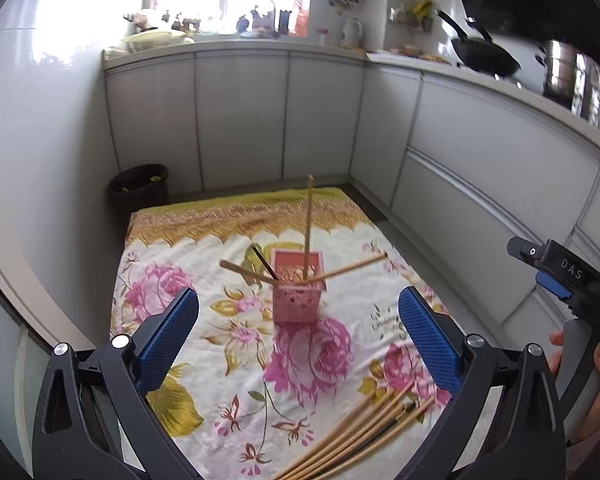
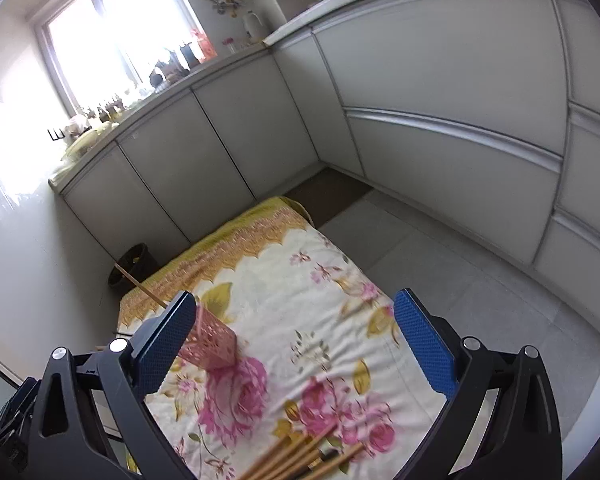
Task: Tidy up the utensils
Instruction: 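Close the left gripper on a chopstick in the pile while the right gripper grasps another, then lift the left gripper's chopstick upright over the pink cup while the right gripper carries its chopstick there, then open the left gripper over the cup while the right gripper releases its chopstick into it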
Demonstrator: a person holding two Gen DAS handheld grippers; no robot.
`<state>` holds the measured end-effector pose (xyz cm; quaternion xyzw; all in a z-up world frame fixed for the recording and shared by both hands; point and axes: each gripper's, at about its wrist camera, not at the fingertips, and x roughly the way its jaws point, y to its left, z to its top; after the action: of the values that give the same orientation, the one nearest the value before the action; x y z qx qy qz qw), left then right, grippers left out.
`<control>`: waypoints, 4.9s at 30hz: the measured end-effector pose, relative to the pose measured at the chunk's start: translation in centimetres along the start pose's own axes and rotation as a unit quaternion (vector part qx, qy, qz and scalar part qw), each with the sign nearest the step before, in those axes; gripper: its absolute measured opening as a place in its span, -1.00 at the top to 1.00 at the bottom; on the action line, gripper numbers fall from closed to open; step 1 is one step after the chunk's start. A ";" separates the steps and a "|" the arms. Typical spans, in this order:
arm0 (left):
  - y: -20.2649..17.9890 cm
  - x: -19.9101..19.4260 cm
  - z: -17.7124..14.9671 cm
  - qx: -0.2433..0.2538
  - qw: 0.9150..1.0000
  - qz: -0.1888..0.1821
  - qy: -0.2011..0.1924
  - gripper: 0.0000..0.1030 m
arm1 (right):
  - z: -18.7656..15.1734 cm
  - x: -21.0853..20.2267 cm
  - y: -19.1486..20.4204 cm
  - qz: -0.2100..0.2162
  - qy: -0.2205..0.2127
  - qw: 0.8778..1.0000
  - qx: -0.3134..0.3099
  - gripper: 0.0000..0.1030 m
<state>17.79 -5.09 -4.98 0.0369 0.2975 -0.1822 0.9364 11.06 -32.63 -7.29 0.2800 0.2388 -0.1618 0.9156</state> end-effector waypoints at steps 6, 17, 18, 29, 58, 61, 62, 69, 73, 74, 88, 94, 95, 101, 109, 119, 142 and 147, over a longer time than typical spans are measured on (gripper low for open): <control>-4.6 6.2 -4.0 0.098 0.984 -0.042 0.145 -0.86 | -5.6 -0.7 -6.7 -0.022 0.071 0.996 0.057 -0.87; -8.5 16.7 -9.7 0.187 0.918 -0.039 0.348 -0.42 | -11.2 0.4 -8.5 -0.035 0.164 0.985 0.042 -0.87; -8.5 17.5 -10.0 0.183 0.912 -0.042 0.364 -0.37 | -11.3 0.5 -8.6 -0.036 0.167 0.984 0.041 -0.87; -8.3 21.0 -11.4 0.184 0.891 -0.041 0.412 0.12 | -11.8 1.5 -9.3 -0.027 0.205 0.976 0.068 -0.87; 1.5 9.8 -9.6 0.023 0.956 -0.143 0.257 0.87 | -15.1 11.3 -5.1 -0.143 0.379 0.908 0.109 0.29; 2.2 8.7 -8.4 0.021 0.959 -0.148 0.240 0.87 | -15.1 11.9 -4.2 -0.153 0.377 0.906 0.116 0.29; 2.2 9.2 -8.0 0.020 0.960 -0.147 0.236 0.87 | -15.2 12.3 -3.9 -0.158 0.381 0.903 0.118 0.32; 3.0 7.9 -7.1 0.010 0.967 -0.142 0.212 0.87 | -15.1 12.9 -1.7 -0.188 0.334 0.919 0.093 0.83; 3.0 6.7 -6.9 0.005 0.972 -0.142 0.186 0.87 | -14.8 10.7 -0.6 -0.147 0.264 0.952 0.055 0.84; 2.7 6.1 -6.8 0.008 0.975 -0.139 0.175 0.87 | -14.8 9.6 0.3 -0.139 0.241 0.960 0.034 0.84; -1.2 -4.4 -5.6 0.000 0.998 -0.063 0.022 0.87 | -11.2 -3.6 5.5 -0.041 0.053 0.990 -0.127 0.85; -2.4 -6.7 -3.9 0.008 0.998 -0.059 -0.005 0.88 | -8.5 -6.8 6.8 -0.014 0.015 0.991 -0.134 0.85; -2.5 -7.0 -3.3 0.009 0.998 -0.059 -0.012 0.88 | -7.7 -7.1 7.1 -0.010 0.013 0.991 -0.136 0.85; -2.7 -7.7 -0.1 0.012 0.997 -0.060 -0.036 0.88 | -3.9 -8.4 9.0 0.010 -0.001 0.988 -0.151 0.85; -2.2 -6.4 3.7 0.013 0.997 -0.049 -0.054 0.88 | 0.4 -7.8 11.8 0.023 -0.012 0.986 -0.167 0.85; -1.1 -4.4 8.4 0.013 0.996 -0.042 -0.079 0.88 | 5.4 -6.3 14.5 0.048 -0.006 0.985 -0.167 0.85; 4.8 4.9 12.3 -0.050 0.997 -0.024 -0.055 0.83 | 7.5 0.3 20.5 0.115 -0.019 0.982 -0.148 0.84; 6.3 4.6 11.8 -0.071 0.995 -0.030 -0.060 0.41 | 7.0 2.2 20.4 0.111 -0.013 0.983 -0.142 0.85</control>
<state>29.98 -2.75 1.86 -0.0501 0.2542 -0.1909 0.9468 24.09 -20.98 5.58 0.1692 0.2148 -0.0274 0.9615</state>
